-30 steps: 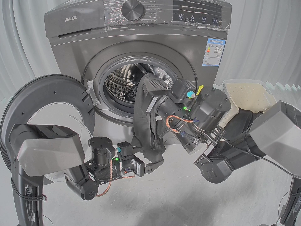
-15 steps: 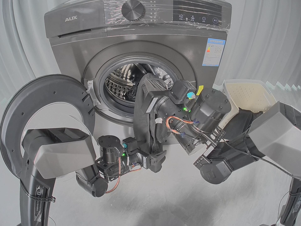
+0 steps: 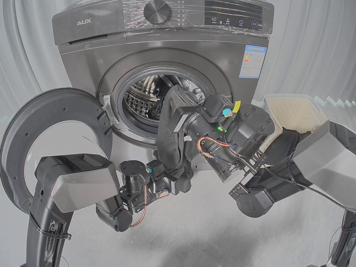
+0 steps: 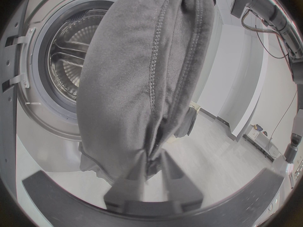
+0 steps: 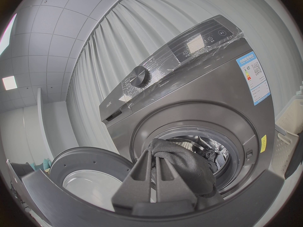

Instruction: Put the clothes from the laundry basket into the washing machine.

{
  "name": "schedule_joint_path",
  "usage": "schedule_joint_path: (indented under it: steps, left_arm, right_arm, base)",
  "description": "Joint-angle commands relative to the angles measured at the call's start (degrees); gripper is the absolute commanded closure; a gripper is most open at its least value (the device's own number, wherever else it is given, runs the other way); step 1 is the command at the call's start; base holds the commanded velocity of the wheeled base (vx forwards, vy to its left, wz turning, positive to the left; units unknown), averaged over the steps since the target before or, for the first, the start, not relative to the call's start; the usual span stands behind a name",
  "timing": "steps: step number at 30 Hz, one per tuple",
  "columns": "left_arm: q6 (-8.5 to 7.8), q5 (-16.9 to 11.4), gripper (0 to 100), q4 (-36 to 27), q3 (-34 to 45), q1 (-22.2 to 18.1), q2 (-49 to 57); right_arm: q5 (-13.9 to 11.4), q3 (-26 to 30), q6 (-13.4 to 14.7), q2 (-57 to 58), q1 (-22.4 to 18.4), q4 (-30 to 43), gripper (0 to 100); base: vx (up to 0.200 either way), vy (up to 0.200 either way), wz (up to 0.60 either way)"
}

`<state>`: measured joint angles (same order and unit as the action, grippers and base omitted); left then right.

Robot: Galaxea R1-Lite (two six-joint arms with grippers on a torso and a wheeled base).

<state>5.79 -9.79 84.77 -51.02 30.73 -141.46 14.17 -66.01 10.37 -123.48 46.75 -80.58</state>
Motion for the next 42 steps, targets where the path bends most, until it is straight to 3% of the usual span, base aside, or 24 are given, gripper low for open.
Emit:
schedule_joint_path:
  steps: [1,4,13,19,30,32,38,42]
  left_arm:
    - [0.01,0.1,100,0.9,0.4,-0.5,0.5]
    - [-0.34,0.1,100,2.2,1.4,-0.8,1.1]
    - [-0.78,-1.1,100,3.6,14.8,-0.9,14.8]
    - [-0.96,-1.8,100,3.6,20.1,-1.9,21.3]
    - [-0.96,-4.9,100,3.7,29.0,-8.7,31.7]
    - [-0.87,-7.1,100,3.6,30.6,-10.5,34.2]
    - [-0.52,-10.9,100,3.7,32.6,-14.2,37.1]
    - [-0.60,-11.5,100,3.7,32.6,-14.4,38.5]
  right_arm:
    - [0.0,0.1,0.0,-0.1,-0.6,-0.1,100]
    - [0.0,0.1,-0.2,0.0,-1.6,0.0,100]
    - [-0.2,1.9,-0.4,0.5,-5.6,0.1,100]
    - [-0.9,5.7,-0.4,1.4,-6.1,-0.6,100]
    - [-4.5,19.4,-0.4,4.0,-6.4,-7.0,100]
    - [-5.5,23.4,-0.4,5.2,-7.0,-7.8,100]
    - [-5.8,32.0,0.4,8.3,-7.9,-7.8,100]
    - [-5.8,35.7,0.9,10.3,-8.2,-7.8,100]
  base:
    - [0.000,0.000,0.00]
    - [0.000,0.000,0.00]
    - [0.000,0.000,0.00]
    - [0.000,0.000,0.00]
    - [0.000,0.000,0.00]
    - [0.000,0.000,0.00]
    - [0.000,0.000,0.00]
    - [0.000,0.000,0.00]
